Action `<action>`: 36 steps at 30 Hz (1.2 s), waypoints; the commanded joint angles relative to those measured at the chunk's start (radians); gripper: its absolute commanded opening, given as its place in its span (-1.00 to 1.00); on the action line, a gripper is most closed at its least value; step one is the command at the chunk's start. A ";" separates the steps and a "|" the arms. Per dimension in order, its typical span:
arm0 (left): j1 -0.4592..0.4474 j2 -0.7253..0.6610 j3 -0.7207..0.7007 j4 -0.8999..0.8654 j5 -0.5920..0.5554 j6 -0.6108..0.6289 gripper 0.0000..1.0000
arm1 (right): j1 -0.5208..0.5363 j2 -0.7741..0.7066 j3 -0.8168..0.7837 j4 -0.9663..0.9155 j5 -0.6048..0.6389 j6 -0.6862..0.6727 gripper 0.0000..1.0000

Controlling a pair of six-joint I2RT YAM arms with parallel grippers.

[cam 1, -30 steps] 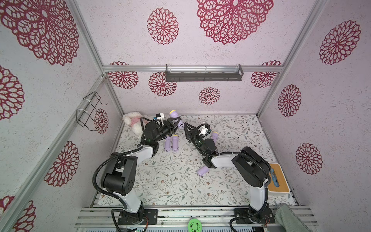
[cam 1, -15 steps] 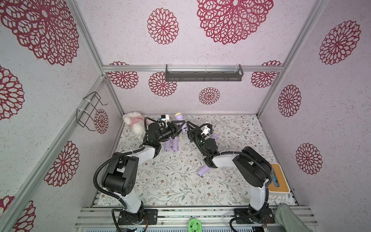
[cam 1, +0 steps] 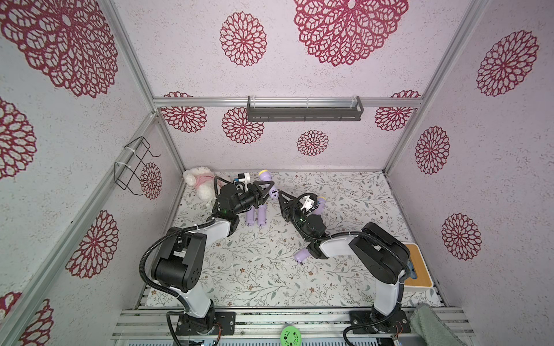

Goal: Close the plug at the bottom of the flashlight
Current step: Close the plug of the flashlight.

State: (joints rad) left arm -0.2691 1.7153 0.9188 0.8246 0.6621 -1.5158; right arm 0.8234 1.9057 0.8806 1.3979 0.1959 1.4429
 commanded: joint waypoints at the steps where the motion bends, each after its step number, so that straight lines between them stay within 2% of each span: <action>1: 0.005 -0.024 -0.003 0.036 0.001 -0.008 -1.00 | 0.011 0.007 0.031 0.082 0.009 0.015 0.02; 14: 0.003 -0.025 -0.003 0.036 0.001 -0.009 -1.00 | 0.043 -0.003 0.035 0.075 0.025 -0.010 0.05; 23: -0.002 -0.023 -0.004 0.038 0.001 -0.007 -1.00 | 0.049 0.003 0.046 0.081 0.029 -0.011 -0.05; 28: -0.005 -0.023 -0.003 0.042 0.004 -0.010 -1.00 | 0.048 0.017 0.050 0.085 0.038 -0.011 -0.20; 36: -0.014 -0.027 0.000 0.052 0.011 -0.012 -1.00 | 0.041 0.028 0.061 0.087 0.036 -0.005 -0.30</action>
State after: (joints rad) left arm -0.2703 1.7153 0.9188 0.8280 0.6453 -1.5196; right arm 0.8673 1.9324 0.9123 1.4349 0.2146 1.4418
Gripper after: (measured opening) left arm 0.403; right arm 0.360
